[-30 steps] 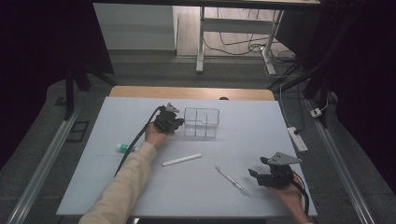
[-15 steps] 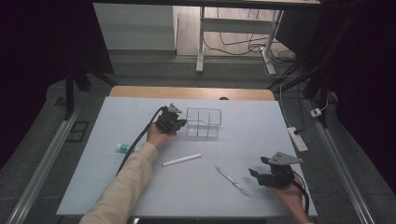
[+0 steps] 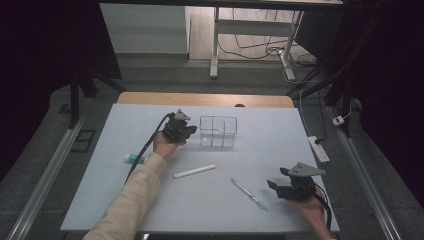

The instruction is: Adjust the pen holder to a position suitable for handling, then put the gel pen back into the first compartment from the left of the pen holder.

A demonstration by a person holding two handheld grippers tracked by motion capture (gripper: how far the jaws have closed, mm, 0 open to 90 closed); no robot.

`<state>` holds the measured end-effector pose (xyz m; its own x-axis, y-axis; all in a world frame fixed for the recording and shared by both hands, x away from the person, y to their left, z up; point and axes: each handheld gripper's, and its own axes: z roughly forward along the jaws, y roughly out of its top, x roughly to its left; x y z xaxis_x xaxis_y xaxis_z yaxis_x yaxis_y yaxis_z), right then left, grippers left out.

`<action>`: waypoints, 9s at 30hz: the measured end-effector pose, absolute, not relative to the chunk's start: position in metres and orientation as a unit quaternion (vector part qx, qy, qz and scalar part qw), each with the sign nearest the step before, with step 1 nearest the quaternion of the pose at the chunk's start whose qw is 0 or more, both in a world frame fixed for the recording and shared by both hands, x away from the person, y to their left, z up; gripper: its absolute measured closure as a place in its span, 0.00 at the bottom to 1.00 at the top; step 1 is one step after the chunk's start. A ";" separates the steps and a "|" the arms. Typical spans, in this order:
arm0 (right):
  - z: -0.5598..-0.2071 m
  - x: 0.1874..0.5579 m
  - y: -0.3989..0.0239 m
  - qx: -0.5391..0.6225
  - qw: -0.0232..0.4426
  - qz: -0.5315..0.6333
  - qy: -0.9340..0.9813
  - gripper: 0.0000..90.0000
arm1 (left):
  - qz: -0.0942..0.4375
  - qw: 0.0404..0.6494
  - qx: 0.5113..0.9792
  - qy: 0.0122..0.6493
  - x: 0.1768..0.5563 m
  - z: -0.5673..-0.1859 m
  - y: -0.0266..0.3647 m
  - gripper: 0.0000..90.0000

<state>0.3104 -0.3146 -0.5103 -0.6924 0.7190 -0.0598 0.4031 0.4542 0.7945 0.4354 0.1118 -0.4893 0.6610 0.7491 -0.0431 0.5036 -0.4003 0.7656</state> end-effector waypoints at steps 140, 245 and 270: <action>-0.490 0.334 -0.183 0.273 0.076 0.257 0.924 0.41 | 0.154 0.401 0.824 0.370 0.258 -0.511 0.222 0.43; -0.440 0.336 -0.218 0.312 0.150 0.431 0.833 0.88 | 0.154 0.389 0.831 0.367 0.259 -0.513 0.221 0.42; -0.431 0.345 -0.209 0.304 0.163 0.473 0.811 0.88 | 0.157 0.390 0.829 0.369 0.258 -0.512 0.223 0.42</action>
